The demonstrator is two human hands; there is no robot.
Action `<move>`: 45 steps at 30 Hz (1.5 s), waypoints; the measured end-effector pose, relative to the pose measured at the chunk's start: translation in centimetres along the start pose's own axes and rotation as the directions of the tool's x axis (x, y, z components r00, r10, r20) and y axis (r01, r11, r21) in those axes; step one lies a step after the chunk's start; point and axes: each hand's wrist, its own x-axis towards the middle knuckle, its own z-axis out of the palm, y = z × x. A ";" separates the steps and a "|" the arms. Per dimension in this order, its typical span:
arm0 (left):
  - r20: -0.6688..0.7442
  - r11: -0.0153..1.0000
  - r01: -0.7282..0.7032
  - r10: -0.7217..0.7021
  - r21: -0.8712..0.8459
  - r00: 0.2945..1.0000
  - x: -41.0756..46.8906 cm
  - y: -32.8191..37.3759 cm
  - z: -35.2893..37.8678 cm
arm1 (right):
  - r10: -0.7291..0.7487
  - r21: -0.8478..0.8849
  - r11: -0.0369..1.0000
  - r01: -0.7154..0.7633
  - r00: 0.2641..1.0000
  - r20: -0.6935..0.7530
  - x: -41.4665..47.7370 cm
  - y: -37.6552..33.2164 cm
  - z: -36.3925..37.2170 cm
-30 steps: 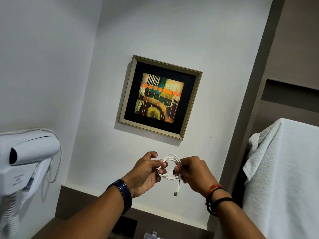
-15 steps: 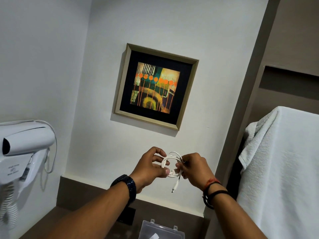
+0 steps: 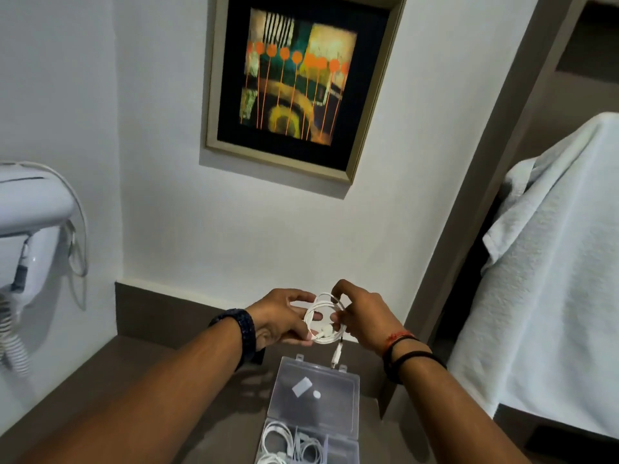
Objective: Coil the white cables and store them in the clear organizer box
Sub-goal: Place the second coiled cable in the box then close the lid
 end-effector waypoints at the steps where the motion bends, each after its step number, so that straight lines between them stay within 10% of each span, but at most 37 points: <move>1: 0.015 0.999 0.037 -0.037 0.020 0.999 0.8 -0.8 -0.3 | 0.002 -0.028 1.000 -0.001 1.000 0.026 0.4 0.6 1.0; 16: 0.117 0.921 0.042 -0.094 0.386 0.989 8.2 -21.5 1.5 | 0.418 0.046 0.901 -0.431 0.892 0.170 -4.0 13.1 20.0; 24: 0.150 0.623 -0.168 0.081 0.764 0.985 8.8 -28.6 2.9 | 0.599 0.085 0.784 -0.615 0.785 0.154 -7.6 16.4 24.6; 35: 0.119 0.468 -0.182 0.162 0.865 0.980 8.5 -30.8 2.6 | 0.456 -0.216 0.877 -0.428 0.885 0.095 -10.0 16.7 27.3; 45: 0.342 -0.063 -0.337 0.088 0.939 0.936 7.9 -29.2 3.1 | 0.289 -0.421 0.893 -0.161 0.921 0.261 -10.5 16.9 27.1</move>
